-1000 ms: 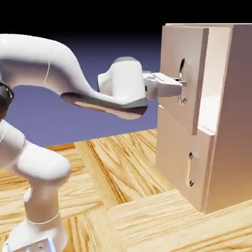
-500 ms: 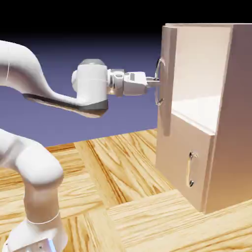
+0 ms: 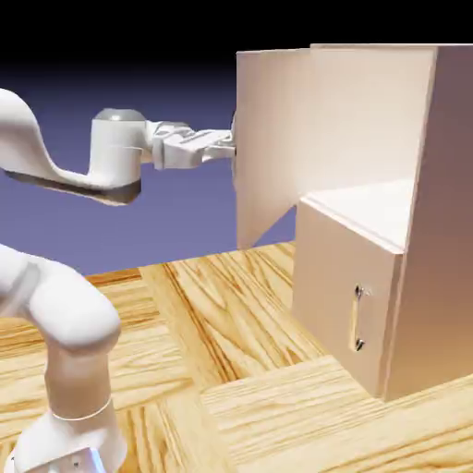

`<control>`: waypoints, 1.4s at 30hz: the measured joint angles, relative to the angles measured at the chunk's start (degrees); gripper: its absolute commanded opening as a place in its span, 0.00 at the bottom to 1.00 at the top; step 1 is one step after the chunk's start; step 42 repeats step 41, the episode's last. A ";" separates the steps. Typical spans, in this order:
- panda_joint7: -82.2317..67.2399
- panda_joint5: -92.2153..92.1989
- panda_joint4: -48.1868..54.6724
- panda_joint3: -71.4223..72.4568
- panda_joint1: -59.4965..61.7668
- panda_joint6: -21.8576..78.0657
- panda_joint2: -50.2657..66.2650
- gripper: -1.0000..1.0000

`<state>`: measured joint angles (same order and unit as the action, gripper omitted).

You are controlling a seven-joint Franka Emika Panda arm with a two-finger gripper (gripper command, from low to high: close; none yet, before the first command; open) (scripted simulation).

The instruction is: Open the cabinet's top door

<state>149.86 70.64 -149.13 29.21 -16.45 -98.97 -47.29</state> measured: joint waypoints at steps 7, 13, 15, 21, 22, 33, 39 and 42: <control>2.12 -9.06 11.32 14.00 5.86 17.44 9.71 0.00; 5.09 -12.65 22.52 26.43 14.15 31.65 19.35 0.00; 6.20 -13.06 25.89 30.58 17.19 35.82 22.42 0.00; 9.22 -13.06 33.69 43.02 26.90 45.50 29.91 0.00; 9.51 -13.09 34.58 45.09 28.74 46.46 30.58 0.00; 6.85 -17.77 42.68 64.43 51.41 48.38 25.31 0.00; 2.27 -22.65 50.57 71.78 63.87 49.36 16.85 0.00; 0.33 -24.24 54.19 73.84 68.03 50.41 13.62 0.00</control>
